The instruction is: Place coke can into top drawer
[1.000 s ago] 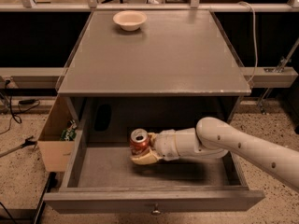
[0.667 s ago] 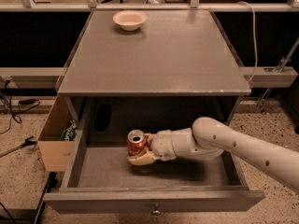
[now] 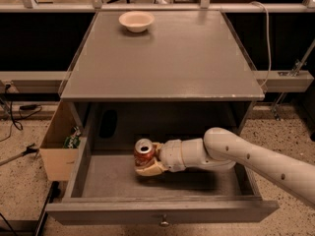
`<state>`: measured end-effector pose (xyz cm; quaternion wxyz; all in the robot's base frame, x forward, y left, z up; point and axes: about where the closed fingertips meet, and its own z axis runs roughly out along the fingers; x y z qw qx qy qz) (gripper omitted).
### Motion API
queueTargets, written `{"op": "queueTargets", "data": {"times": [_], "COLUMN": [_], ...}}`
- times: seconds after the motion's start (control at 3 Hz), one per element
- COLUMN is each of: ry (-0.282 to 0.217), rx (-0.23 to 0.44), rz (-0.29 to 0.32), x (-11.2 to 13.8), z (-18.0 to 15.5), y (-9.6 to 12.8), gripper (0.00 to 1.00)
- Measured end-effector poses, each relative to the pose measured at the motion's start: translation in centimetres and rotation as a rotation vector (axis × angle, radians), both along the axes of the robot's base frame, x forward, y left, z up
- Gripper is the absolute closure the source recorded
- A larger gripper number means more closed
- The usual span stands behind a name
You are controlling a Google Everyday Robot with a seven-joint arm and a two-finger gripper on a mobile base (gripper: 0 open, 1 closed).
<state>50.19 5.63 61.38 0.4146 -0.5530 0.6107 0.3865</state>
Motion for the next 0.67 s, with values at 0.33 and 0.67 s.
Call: {"op": "queueTargets", "data": {"times": [0.33,0.67], "ry": [-0.015,-0.020], "rx": [0.007,0.010], "rz": [-0.004,0.000], "x": [-0.13,-0.19], "z": [-0.05,-0.10], "y": [-0.18,-0.21], "gripper": [1.00,1.00]}}
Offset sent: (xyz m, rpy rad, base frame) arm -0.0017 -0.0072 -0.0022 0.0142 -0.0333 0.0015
